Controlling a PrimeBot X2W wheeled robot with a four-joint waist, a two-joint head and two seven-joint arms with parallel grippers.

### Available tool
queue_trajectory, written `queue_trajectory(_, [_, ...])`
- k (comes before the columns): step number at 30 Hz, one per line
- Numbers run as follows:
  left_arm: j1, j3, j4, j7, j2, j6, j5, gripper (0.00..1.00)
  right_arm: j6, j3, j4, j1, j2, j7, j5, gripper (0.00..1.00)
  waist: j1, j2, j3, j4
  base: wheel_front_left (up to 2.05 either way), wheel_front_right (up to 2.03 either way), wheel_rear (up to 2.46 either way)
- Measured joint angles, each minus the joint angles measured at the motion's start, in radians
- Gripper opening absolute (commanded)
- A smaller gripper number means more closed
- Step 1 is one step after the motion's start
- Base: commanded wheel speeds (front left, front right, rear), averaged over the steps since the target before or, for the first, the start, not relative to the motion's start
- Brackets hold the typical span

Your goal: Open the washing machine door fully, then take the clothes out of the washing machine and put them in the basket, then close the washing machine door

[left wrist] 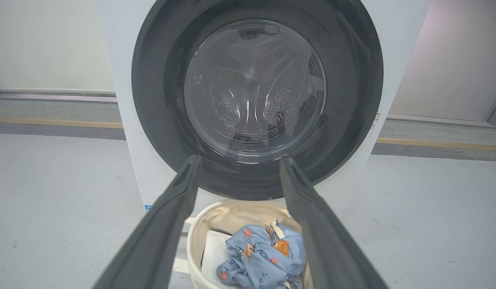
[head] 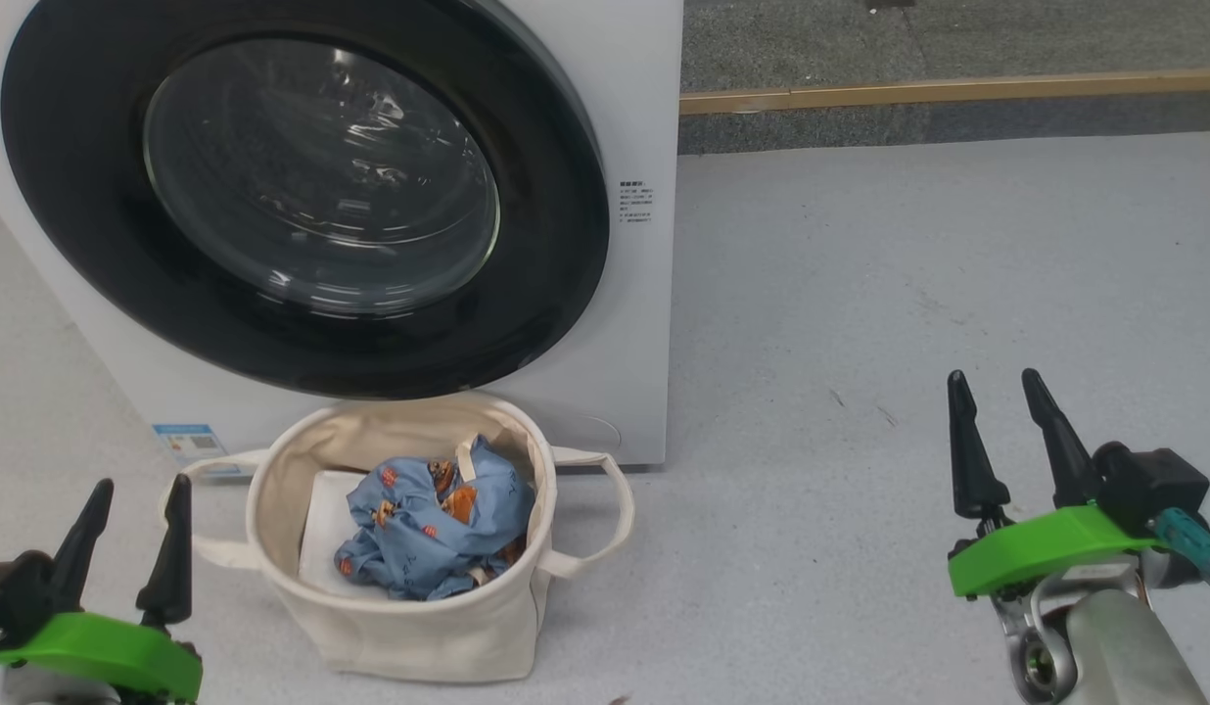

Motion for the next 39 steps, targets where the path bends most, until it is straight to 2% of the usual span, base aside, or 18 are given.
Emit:
queue_trajectory(27, [0.0, -0.033, -0.011, 0.0, 0.012, 0.0, -0.01, 1.0, 0.0, -0.003, 0.018, 0.0, -0.002, 0.0, 0.0, 1.0, 0.0, 0.0, 0.002, 0.015, 0.0, 0.0, 0.0])
queue_trajectory(28, [0.002, -0.035, -0.001, 0.001, 0.005, 0.002, -0.01, 0.0, 0.0, -0.003, 0.03, 0.001, 0.0, 0.0, 0.0, 0.0, 0.0, 0.0, 0.002, 0.015, 0.0, 0.0, 0.0])
queue_trajectory(33, [0.078, -0.067, 0.067, 0.003, -0.065, 0.002, -0.01, 0.0, 0.0, -0.001, 0.117, 0.078, 0.013, 0.001, 0.0, 0.0, 0.0, 0.0, 0.002, 0.015, 0.0, 0.0, 0.0])
queue_trajectory(39, [0.133, -0.075, 0.088, 0.018, -0.099, 0.002, -0.048, 0.0, 0.0, -0.002, 0.148, 0.137, 0.021, 0.012, 0.045, 0.0, 0.0007, 0.0, 0.004, 0.022, 0.0, 0.0, 0.0])
